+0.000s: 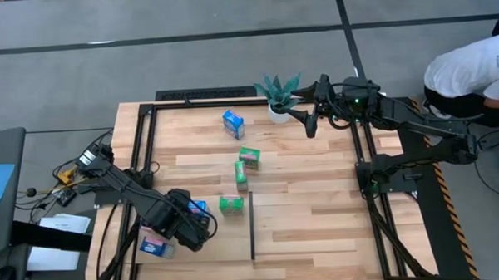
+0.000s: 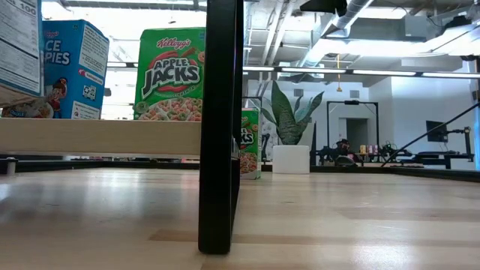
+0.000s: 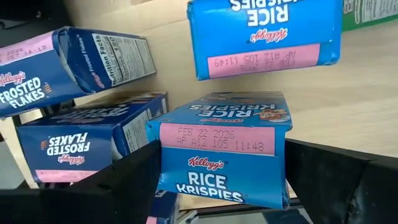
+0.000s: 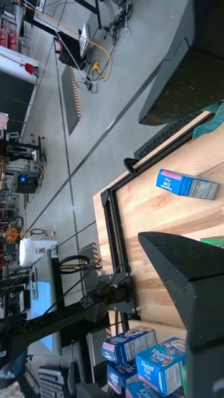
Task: Stack cereal on shelf
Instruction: Put the left light blue cereal box on the shelf aligned with the other light blue cereal box
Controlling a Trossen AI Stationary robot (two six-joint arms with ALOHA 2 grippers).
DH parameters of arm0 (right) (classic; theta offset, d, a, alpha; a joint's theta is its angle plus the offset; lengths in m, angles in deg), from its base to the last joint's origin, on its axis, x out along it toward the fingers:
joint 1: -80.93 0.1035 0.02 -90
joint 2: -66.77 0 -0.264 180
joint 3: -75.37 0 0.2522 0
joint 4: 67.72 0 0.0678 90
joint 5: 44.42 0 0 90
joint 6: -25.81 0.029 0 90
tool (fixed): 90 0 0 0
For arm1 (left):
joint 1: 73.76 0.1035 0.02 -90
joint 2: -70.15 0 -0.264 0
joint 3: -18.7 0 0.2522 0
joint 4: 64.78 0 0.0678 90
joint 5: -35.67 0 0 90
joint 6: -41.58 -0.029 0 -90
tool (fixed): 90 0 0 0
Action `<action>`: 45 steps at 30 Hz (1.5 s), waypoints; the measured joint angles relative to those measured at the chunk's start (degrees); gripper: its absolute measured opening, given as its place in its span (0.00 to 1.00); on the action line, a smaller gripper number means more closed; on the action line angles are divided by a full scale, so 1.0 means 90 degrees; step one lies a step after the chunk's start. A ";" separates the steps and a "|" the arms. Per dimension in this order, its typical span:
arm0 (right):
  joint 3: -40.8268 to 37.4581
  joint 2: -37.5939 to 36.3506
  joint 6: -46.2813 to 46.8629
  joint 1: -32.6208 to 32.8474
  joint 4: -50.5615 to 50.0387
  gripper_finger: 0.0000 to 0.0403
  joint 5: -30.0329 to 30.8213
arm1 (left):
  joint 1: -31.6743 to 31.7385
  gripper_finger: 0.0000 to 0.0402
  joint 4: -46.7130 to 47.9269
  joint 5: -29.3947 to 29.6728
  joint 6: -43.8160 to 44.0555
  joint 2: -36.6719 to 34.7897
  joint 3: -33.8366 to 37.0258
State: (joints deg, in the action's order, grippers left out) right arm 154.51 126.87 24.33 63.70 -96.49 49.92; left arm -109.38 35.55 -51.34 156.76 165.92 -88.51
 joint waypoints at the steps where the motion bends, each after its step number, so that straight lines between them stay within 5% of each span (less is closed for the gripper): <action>1: 0.0000 0.0000 0.0000 0.0000 0.0000 0.79 0.0000 | 0.0000 0.74 0.0000 0.0002 0.0002 0.0000 0.0000; 14: 0.0000 0.0000 0.0001 0.0000 0.0002 0.79 0.0000 | 0.0099 0.74 -0.0109 -0.0444 -0.0536 0.0500 -0.0002; 45: 0.0000 0.0000 0.0125 0.0000 0.0000 0.79 0.0000 | 0.0143 0.74 0.0082 0.0238 -0.0903 0.0520 -0.0058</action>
State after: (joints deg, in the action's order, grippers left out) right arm 154.51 126.87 25.45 63.70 -96.49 49.92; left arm -108.09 36.28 -49.20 148.63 170.60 -89.03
